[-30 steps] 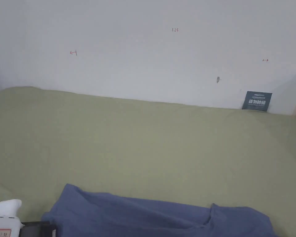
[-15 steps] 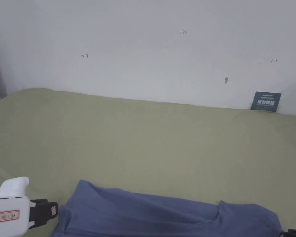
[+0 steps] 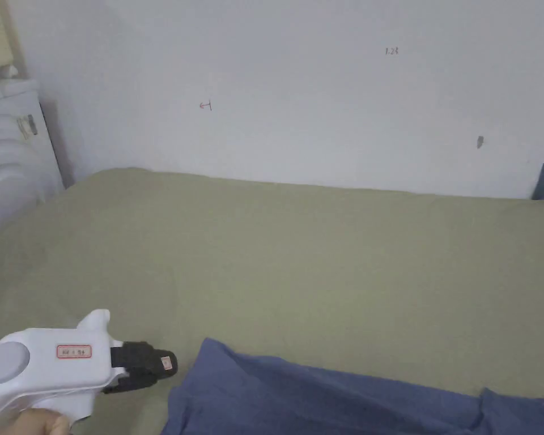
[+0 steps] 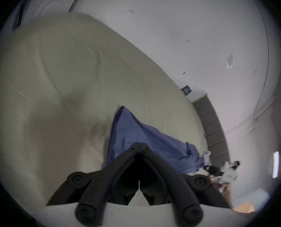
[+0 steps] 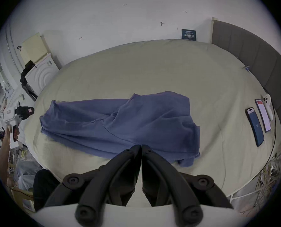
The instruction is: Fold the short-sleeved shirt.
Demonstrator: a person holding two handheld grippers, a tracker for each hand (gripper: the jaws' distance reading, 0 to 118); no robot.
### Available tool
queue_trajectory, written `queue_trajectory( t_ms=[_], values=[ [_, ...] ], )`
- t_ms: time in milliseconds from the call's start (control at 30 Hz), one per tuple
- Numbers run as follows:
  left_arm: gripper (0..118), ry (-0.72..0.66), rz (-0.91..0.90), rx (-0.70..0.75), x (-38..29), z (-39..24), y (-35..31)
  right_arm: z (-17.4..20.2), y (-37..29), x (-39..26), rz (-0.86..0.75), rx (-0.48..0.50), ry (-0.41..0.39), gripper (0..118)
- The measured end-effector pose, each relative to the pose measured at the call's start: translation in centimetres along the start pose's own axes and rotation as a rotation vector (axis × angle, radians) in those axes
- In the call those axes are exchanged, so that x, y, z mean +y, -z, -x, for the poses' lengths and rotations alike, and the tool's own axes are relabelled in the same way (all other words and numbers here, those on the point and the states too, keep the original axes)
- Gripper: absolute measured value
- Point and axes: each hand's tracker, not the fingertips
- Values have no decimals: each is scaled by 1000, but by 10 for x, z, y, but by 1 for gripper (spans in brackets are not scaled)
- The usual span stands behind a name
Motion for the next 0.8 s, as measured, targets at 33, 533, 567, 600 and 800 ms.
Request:
queue_trajectory(
  t_ms=[33,533,567,600,800],
  values=[
    [0,-18,33,-41,2,7,5,2,1,0,4,1,-6,7],
    [105,-309,42,-240,-14,79,48,22,21,10,43,52,-82,7],
    [105,-329,46,-230,-18,82,49,23,21,10,47,54,-85,7],
    [105,-320,54,-235,-18,81,49,24,22,9,51,56,-90,7],
    [12,-274,138,-71,-30,60,70,25,28,4,61,83,-57,7]
  ],
)
